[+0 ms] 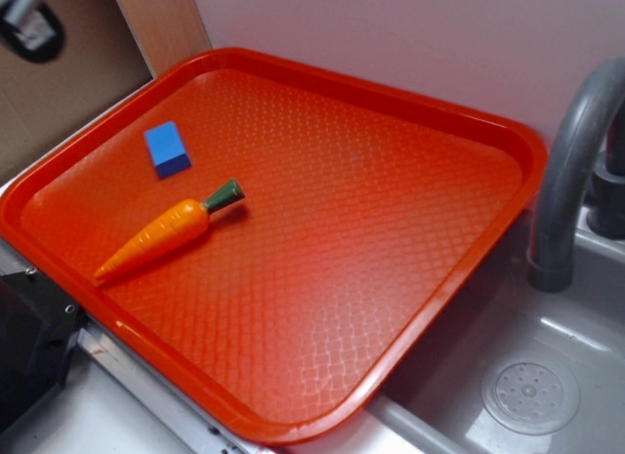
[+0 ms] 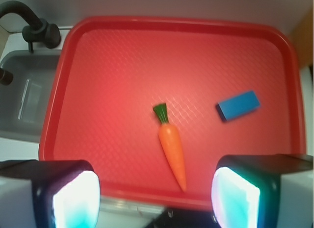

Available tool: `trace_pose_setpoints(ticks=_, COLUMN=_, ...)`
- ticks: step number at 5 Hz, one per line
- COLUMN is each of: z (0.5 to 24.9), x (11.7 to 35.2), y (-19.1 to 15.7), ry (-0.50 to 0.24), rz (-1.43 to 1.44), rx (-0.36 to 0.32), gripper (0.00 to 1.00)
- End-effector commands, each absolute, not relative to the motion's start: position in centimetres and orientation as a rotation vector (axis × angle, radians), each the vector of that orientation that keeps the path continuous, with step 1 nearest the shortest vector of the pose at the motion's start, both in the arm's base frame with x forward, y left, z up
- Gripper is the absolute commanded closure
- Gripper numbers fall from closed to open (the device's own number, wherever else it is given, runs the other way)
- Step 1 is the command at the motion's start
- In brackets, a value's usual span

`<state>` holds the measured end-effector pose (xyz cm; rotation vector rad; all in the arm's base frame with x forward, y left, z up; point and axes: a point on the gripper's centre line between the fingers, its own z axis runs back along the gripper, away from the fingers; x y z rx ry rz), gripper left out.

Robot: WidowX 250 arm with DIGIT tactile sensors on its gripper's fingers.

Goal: Grab the carrot.

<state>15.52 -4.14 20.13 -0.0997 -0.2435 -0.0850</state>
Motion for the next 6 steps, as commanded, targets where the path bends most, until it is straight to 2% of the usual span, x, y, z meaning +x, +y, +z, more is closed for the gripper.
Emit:
trace_pose_setpoints(ticks=1, z=13.2, x=18.6, y=-4.9, ry=-0.213, rz=-0.240, rx=-0.111, gripper=0.00)
trace_pose_setpoints(ticks=2, z=10.3, x=19.1, y=-4.8, ry=-0.173, rz=-0.266, rx=-0.031, gripper=0.00)
trace_pose_setpoints(ticks=4, z=5.1, x=20.3, y=-3.7, ry=-0.064, rz=-0.307, rx=0.026, gripper=0.00)
trace_pose_setpoints(ticks=6, z=2.6, x=19.6, y=-2.7, ry=-0.012, rz=-0.338, rx=0.049, gripper=0.00)
